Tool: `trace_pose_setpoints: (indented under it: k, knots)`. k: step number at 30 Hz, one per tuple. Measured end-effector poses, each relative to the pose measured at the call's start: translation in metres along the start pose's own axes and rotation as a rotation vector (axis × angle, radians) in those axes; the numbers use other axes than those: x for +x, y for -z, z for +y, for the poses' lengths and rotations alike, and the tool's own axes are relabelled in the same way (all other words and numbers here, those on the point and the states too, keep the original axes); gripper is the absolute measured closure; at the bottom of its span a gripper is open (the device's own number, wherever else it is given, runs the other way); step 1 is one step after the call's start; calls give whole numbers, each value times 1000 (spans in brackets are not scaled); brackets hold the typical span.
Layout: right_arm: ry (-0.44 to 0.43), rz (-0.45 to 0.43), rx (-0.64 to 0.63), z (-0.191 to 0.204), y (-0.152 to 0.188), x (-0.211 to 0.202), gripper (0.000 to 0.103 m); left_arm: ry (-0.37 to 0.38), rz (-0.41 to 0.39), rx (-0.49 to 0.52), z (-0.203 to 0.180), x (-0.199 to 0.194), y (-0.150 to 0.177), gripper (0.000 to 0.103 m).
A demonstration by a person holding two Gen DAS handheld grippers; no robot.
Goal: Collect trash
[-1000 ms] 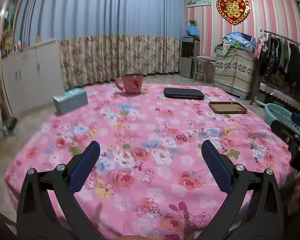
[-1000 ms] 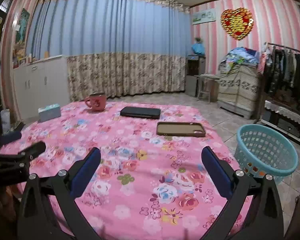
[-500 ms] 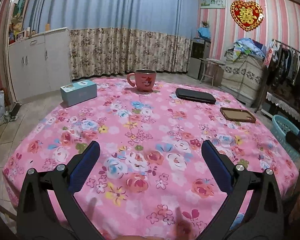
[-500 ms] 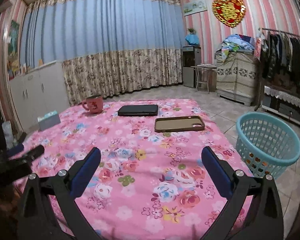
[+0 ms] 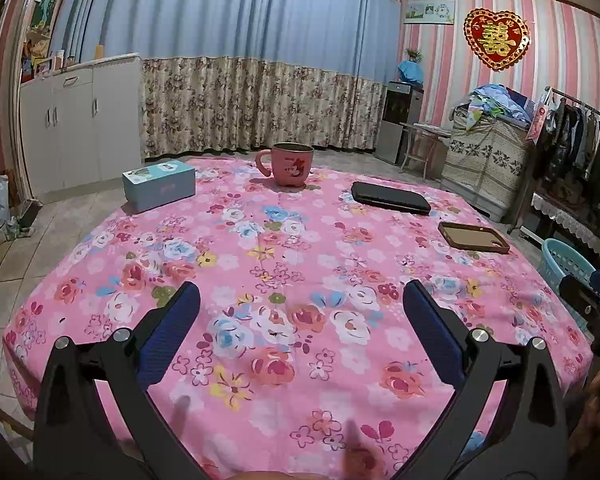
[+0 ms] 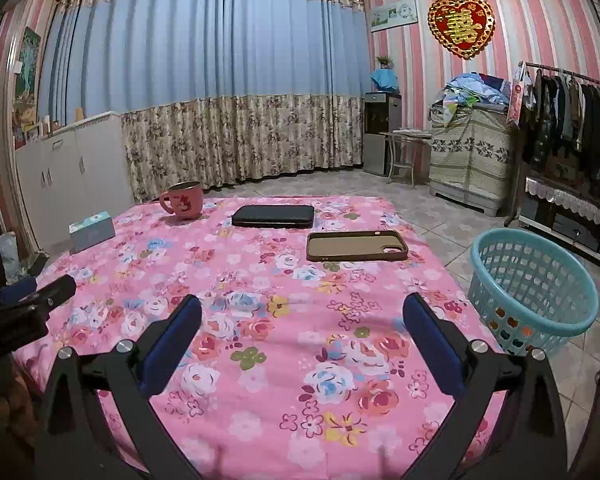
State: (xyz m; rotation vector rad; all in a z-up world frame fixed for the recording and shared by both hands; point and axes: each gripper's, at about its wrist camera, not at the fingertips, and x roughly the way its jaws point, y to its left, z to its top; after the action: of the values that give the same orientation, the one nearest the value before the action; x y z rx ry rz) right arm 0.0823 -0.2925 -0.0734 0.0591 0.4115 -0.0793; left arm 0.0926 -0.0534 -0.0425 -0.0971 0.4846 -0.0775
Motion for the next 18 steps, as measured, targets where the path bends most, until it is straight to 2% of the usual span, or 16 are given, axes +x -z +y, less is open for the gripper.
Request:
trace_pose_setpoints:
  k: [18]
  knots:
    - [-16,19,18,0,0,3,5,17,7,14,-4,1,0,5]
